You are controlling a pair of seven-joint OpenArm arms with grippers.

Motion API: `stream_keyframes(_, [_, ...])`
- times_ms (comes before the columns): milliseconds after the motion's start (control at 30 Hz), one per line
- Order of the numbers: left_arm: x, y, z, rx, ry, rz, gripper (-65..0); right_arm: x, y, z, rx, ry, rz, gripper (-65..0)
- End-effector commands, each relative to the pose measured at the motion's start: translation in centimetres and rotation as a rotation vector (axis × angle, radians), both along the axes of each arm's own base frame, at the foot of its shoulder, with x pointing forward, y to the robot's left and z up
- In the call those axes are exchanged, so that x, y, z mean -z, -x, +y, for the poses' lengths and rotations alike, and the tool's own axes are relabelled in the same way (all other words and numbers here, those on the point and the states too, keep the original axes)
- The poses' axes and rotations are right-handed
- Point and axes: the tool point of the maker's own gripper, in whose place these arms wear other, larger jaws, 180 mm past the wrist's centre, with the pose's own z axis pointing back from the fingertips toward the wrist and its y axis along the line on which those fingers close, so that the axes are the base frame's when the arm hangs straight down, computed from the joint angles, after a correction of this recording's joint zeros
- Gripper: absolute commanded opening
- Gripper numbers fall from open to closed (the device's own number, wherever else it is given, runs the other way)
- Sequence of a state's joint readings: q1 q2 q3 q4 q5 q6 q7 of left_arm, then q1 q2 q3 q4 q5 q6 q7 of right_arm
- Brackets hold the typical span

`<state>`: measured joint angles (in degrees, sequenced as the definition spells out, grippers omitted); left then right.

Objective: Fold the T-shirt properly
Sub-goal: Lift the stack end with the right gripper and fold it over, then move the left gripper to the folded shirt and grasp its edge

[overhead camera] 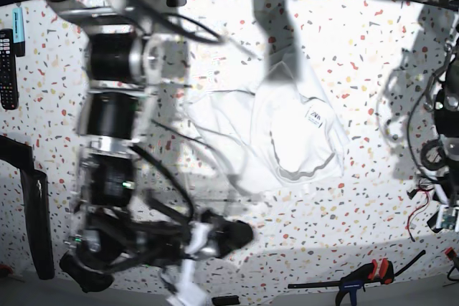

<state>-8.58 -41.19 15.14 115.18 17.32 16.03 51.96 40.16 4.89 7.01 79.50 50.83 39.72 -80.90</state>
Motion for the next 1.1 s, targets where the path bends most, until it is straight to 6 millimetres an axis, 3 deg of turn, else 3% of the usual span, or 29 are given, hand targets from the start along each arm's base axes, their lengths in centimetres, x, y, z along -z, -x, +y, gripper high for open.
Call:
stream_keyframes(0, [-2.8, -0.2, -1.1, 0.058, -0.010, -0.080, -39.0, -2.0, -0.7, -1.6, 0.022, 0.006, -0.064, -37.0])
stream_keyframes(133, [-3.4, 0.4, -7.9, 0.346, 0.103, -0.053, -39.0, 0.7, -0.4, -8.6, 0.129, 0.149, -0.017, -37.0])
stream_keyframes(233, [-2.5, 1.1, -12.9, 0.556, 0.207, 0.004, -39.0, 2.8, 0.8, -13.0, 0.190, 0.240, 0.035, -37.0])
stream_keyframes(333, [-1.5, 1.7, -16.6, 0.681, 0.337, 0.046, -39.0, 4.8, 2.3, -16.2, 0.228, 0.310, 0.090, -37.0])
stream_keyframes(433, [-1.6, 2.1, -19.5, 0.741, 0.466, 0.030, -39.0, 6.3, 3.6, -18.3, 0.248, 0.357, 0.136, -37.0])
stream_keyframes(600, [-3.1, 2.7, -24.0, 0.824, 0.689, -0.029, -39.0, 7.7, 4.7, -19.3, 0.254, 0.381, 0.174, -37.0])
stream_keyframes(767, [-3.6, 2.3, -26.8, 0.855, 0.831, -0.063, -39.0, 7.7, 4.7, -19.1, 0.249, 0.374, 0.175, -37.0])
stream_keyframes(933, [2.0, -0.7, -30.0, 0.818, 0.941, 0.102, -39.0, 7.7, 4.7, -19.1, 0.249, 0.374, 0.175, -37.0])
stream_keyframes(1067, [7.6, -2.5, -30.8, 0.781, 0.853, 0.305, -39.0, 7.7, 4.7, -19.1, 0.250, 0.374, 0.176, -37.0])
